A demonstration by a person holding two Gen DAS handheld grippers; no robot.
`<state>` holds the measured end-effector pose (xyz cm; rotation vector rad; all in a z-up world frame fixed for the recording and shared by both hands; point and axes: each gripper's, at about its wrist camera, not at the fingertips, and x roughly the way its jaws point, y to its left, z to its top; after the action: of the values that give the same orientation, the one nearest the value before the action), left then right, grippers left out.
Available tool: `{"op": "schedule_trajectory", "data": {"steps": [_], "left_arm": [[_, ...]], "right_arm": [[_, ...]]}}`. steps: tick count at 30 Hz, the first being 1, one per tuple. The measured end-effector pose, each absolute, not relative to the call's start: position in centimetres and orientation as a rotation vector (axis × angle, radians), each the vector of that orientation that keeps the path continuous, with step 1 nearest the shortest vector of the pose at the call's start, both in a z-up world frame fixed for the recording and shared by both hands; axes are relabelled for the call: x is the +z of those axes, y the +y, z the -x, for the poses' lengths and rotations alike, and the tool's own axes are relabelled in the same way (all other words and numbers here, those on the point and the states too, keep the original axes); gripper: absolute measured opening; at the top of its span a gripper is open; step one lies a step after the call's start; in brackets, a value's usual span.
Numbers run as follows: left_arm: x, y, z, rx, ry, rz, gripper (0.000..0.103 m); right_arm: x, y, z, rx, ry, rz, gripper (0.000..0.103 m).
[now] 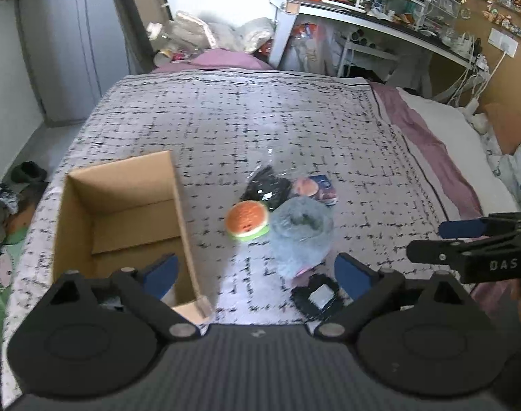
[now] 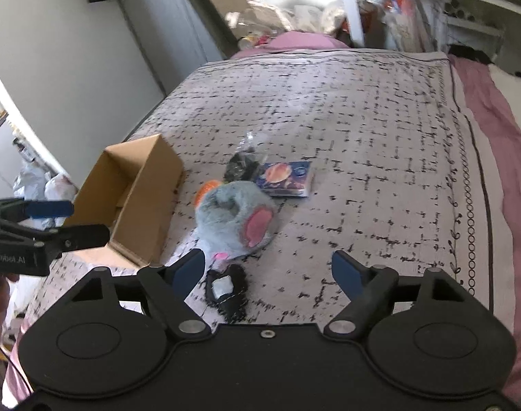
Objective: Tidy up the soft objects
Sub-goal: 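Grasp the grey plush with the right gripper while the left gripper clamps it too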
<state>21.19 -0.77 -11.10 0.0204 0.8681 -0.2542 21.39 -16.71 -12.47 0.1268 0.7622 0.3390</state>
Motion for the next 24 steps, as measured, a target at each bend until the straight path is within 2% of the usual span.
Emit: {"op": "schedule_trajectory", "data": {"steps": [5, 13, 17, 24], "left_arm": [[-12.2, -1.6, -23.2, -0.29, 0.878, 0.007, 0.086], [-15.0, -2.6, -26.9, -0.347, 0.93, 0.033, 0.059], [-16.3, -2.8, -28.0, -0.373, 0.945, 0.038, 0.055], [-18.4, -2.8, -30.0, -0.412, 0.996, 0.063, 0.04]], "right_arm": [[-12.6, -16.9, -23.3, 0.316, 0.783, -0.164, 0.07], [-13.3, -15.2, -26.1, 0.35, 0.808, -0.166, 0.066], [-14.0, -14.4, -27.8, 0.36, 0.832, -0.175, 0.062], [-15.5, -13.1, -30.3, 0.39, 0.89, -0.18, 0.057]]}}
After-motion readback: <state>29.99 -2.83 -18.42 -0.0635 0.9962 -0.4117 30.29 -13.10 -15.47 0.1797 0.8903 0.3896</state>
